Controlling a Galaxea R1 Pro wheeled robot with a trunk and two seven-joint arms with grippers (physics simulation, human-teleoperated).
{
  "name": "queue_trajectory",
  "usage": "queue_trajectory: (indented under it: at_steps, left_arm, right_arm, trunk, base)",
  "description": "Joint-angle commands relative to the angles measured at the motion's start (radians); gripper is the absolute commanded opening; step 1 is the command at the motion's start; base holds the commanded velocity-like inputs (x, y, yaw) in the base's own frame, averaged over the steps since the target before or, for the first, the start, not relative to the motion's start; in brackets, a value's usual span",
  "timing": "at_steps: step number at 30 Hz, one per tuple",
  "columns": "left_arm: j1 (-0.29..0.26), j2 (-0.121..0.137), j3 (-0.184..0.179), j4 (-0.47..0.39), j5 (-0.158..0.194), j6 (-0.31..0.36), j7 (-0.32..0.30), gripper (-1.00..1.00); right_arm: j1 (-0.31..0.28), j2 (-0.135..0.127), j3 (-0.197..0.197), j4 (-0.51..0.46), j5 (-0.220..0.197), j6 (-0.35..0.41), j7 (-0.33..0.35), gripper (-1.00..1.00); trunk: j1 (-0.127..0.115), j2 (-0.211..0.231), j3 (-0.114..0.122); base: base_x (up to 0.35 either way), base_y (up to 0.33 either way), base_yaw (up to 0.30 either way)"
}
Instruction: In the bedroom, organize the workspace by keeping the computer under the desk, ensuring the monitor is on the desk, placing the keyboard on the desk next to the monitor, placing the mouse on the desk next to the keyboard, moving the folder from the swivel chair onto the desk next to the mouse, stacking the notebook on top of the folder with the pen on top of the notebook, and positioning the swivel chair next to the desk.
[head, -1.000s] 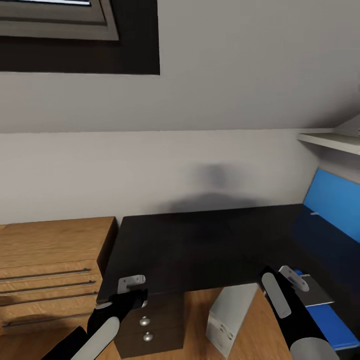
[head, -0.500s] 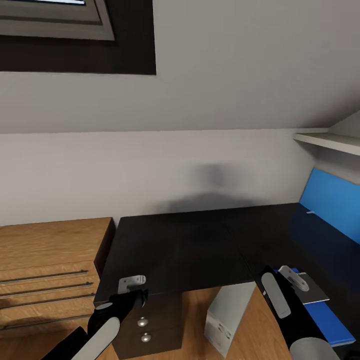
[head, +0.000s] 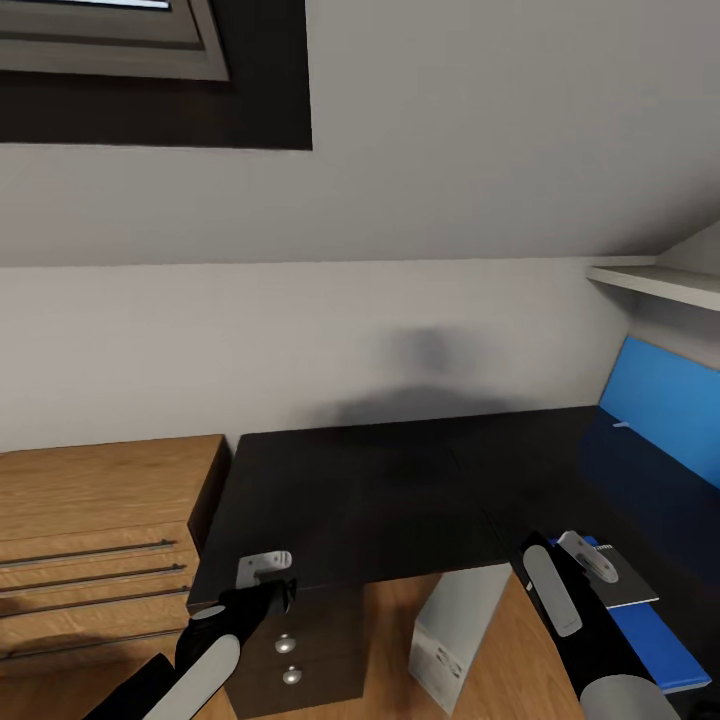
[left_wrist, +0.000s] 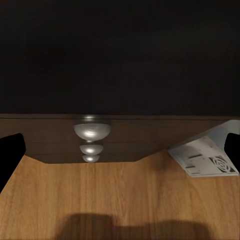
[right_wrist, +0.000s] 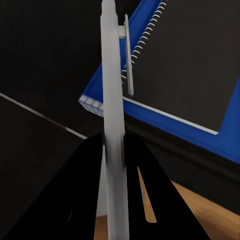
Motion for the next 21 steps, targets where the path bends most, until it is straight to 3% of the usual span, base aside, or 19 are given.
queue_trajectory:
  at_steps: [1, 11, 17, 21]
  left_arm:
    - [-0.001, 0.001, -0.002, -0.001, 0.006, 0.001, 0.008, 1.00]
    - [-0.001, 0.001, -0.002, 0.001, 0.006, 0.001, 0.008, 1.00]
    - [-0.001, 0.001, -0.003, 0.001, 0.007, 0.001, 0.008, 1.00]
    - [-0.001, 0.001, -0.003, 0.001, 0.007, 0.001, 0.008, 1.00]
  right_arm:
    - [-0.001, 0.000, 0.000, -0.002, -0.004, 0.006, -0.003, -1.00]
    - [-0.001, -0.004, -0.002, 0.001, -0.004, 0.003, 0.001, -1.00]
    - [-0.001, -0.063, -0.004, 0.029, -0.006, 0.006, 0.032, -1.00]
    - [-0.001, -0.080, -0.005, 0.054, -0.005, 0.006, 0.068, -1.00]
  trunk:
    - [0.000, -0.002, -0.002]
    - [0.000, -0.002, -0.002]
    - [0.000, -0.002, -0.002]
    - [0.000, -0.002, -0.002]
  base:
    - [0.000, -0.027, 0.000]
    - [0.000, -0.197, 0.000]
    - [0.001, -0.023, 0.000]
    - [0.099, -0.052, 0.000]
